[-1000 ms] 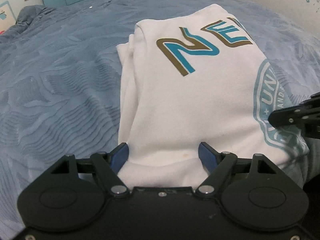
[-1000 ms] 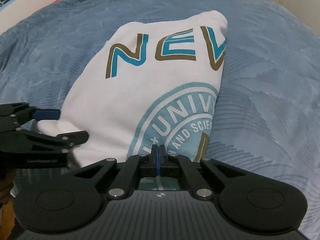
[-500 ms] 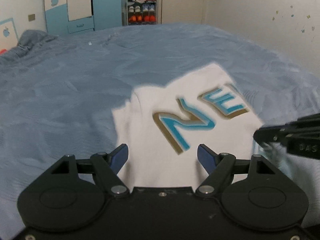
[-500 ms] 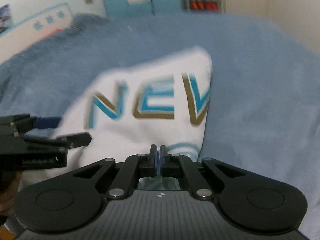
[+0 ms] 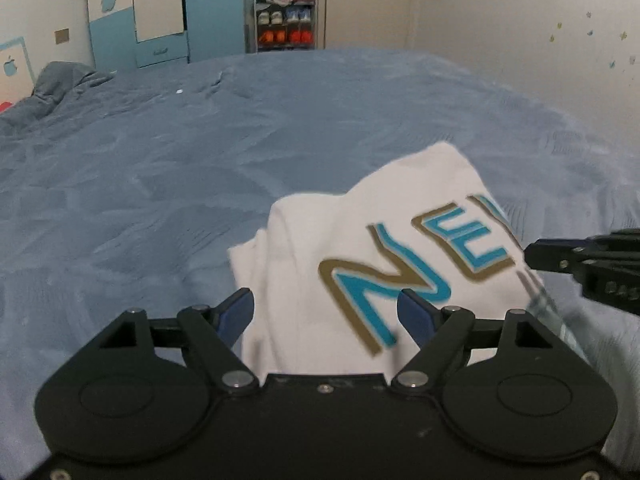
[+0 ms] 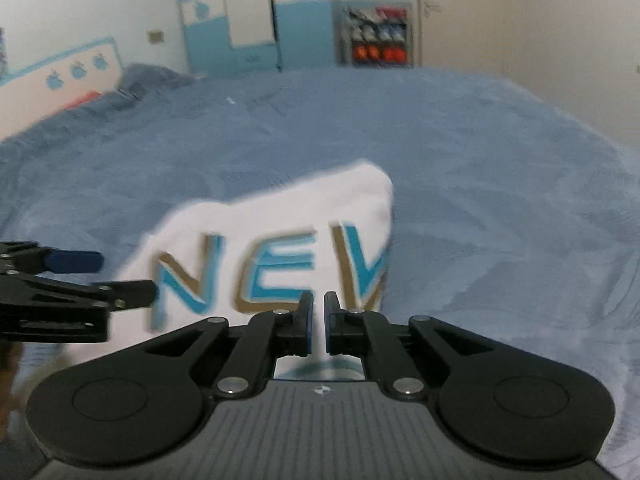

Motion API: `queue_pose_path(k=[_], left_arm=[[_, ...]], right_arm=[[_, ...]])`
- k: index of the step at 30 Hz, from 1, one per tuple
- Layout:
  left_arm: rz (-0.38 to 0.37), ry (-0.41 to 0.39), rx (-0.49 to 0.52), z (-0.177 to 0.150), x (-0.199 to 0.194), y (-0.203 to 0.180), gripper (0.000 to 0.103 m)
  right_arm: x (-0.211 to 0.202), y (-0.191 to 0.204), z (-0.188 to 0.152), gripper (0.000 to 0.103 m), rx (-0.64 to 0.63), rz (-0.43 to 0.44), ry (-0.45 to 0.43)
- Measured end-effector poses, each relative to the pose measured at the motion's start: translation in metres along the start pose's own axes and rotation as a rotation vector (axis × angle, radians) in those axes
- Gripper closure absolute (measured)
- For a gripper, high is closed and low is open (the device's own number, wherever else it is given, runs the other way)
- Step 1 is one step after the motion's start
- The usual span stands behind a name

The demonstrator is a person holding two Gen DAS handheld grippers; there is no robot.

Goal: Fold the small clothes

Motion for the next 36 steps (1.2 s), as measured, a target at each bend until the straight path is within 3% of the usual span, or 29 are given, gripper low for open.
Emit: queue_pose_path(k=[1, 3, 5, 9, 12, 16, 18, 20, 22, 27, 29, 31, 32, 36], left_arm=[[0.009, 0.023, 0.013, -0.005, 0.012, -0.003, 0.022], [0.036, 0.142, 0.054, -0.026, 0.046, -0.006, 0.017], [0.012, 0.141, 0.004, -0.032, 0.049, 0.001, 0.017], [0.035, 0.135, 0.052, -0.017, 0.040, -0.001, 0.018], [0.061, 0.072, 0.087, 0.001, 0.034, -0.004, 0.020], [0.055, -0.040, 0.011, 0.029, 0.032, -0.001, 0.020], [0.043, -0.032, -0.009, 0.028, 0.046, -0.003, 0.020], [0.071, 0.050, 0.045, 0.011, 0.081, -0.012, 0.016], [0.064, -0.028, 0.031, -0.003, 0.087, -0.011, 0.015], [0.082, -0.027, 0.081, 0.004, 0.078, -0.014, 0.016], [0.096, -0.055, 0.094, 0.014, 0.067, -0.015, 0.018], [0.121, -0.113, 0.109, 0.026, 0.054, -0.016, 0.018], [0.125, -0.143, 0.107, 0.032, 0.049, -0.016, 0.018], [0.121, -0.197, 0.051, 0.047, 0.055, -0.013, 0.018]], right_arm=[[0.013, -0.008, -0.008, 0.098, 0.022, -0.006, 0.030], [0.026, -0.023, -0.025, 0.099, 0.083, 0.021, 0.015], [0.025, -0.024, -0.026, 0.099, 0.100, 0.026, 0.003], [0.018, -0.016, -0.009, 0.096, 0.099, -0.003, 0.035], [0.008, -0.007, 0.007, 0.093, 0.059, -0.016, -0.007], [0.016, -0.011, 0.018, 0.090, 0.045, -0.052, -0.028], [0.032, -0.025, 0.010, 0.091, 0.088, -0.055, 0.006], [0.050, -0.040, -0.004, 0.095, 0.132, -0.015, 0.014], [0.052, -0.051, -0.012, 0.096, 0.163, 0.017, -0.020], [0.040, -0.047, -0.004, 0.096, 0.172, 0.001, -0.004], [0.026, -0.041, 0.008, 0.092, 0.190, -0.002, -0.062], [0.007, -0.033, 0.022, 0.090, 0.188, 0.035, -0.197], [0.007, -0.031, 0.029, 0.090, 0.170, 0.018, -0.206], [0.050, -0.036, 0.030, 0.090, 0.140, -0.043, -0.131]])
Point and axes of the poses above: each gripper's, at about its wrist camera, not at the fingertips, and x roughly the way its jaws point, y to its left, z to its top, the point moved 4 cm from there along x, roughly the way its jaws point, and after that the axes turned 15 degrees about z, right-handed, at the moved point
